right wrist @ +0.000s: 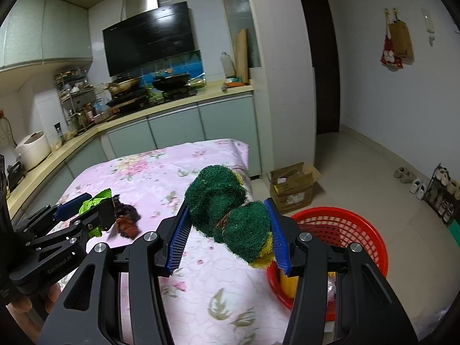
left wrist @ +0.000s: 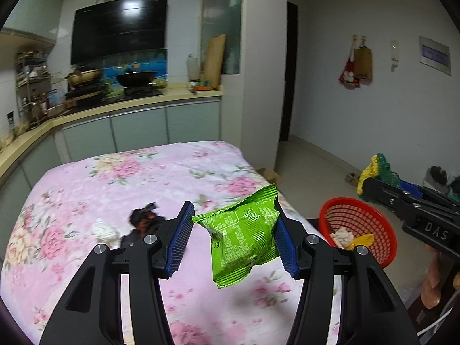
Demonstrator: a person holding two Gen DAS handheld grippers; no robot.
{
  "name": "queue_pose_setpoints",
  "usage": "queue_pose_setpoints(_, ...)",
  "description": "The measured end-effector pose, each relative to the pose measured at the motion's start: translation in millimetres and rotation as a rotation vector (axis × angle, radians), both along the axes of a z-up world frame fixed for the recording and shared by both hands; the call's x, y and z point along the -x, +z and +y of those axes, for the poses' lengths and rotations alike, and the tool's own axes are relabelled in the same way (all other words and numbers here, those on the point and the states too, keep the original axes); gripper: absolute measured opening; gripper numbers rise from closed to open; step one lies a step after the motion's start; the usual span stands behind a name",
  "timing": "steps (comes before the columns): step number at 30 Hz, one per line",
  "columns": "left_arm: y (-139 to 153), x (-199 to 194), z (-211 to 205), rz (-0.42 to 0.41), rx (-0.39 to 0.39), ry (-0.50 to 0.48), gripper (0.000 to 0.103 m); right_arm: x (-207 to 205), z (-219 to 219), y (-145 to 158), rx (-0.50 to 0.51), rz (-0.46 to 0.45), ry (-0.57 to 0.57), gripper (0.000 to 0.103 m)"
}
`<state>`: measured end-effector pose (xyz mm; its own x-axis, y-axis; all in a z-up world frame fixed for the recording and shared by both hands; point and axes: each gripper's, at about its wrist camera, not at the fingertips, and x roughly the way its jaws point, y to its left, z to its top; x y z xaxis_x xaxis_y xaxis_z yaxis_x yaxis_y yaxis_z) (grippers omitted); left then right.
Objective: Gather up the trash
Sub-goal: 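Carry the green packet and green scrubber to the red basket, then open both tools to drop the packet and scrubber into the basket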
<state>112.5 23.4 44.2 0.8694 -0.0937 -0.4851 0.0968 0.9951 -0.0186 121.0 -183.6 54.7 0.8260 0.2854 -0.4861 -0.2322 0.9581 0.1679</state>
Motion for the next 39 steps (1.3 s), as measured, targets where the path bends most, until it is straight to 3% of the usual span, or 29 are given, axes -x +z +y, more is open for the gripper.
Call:
queue_pose_setpoints(11, -3.2, -21.6, -53.6, 0.039, -0.006, -0.116, 0.052, -12.1, -37.4, -9.0, -0.035, 0.047, -0.075, 0.049)
queue_pose_setpoints(20, -12.3, -56.3, -102.8, 0.123, 0.022, -0.230, 0.052, -31.0, -83.9, -26.9, -0.069, 0.130, -0.184, 0.049)
queue_pose_setpoints(29, -47.4, -84.5, -160.0, 0.230, -0.008, -0.322, 0.052, -52.5, -122.0, -63.1, -0.124, 0.261, -0.296, 0.050)
queue_pose_setpoints(35, -69.5, -100.1, -173.1, 0.300, 0.010, -0.328, 0.052, -60.0, -136.0, -77.4, -0.173, 0.303, -0.324, 0.050)
queue_pose_setpoints(39, -77.1, -108.6, -173.7, 0.332, 0.032, -0.317, 0.052, -65.1, -138.2, -83.0, -0.226, 0.323, -0.301, 0.059)
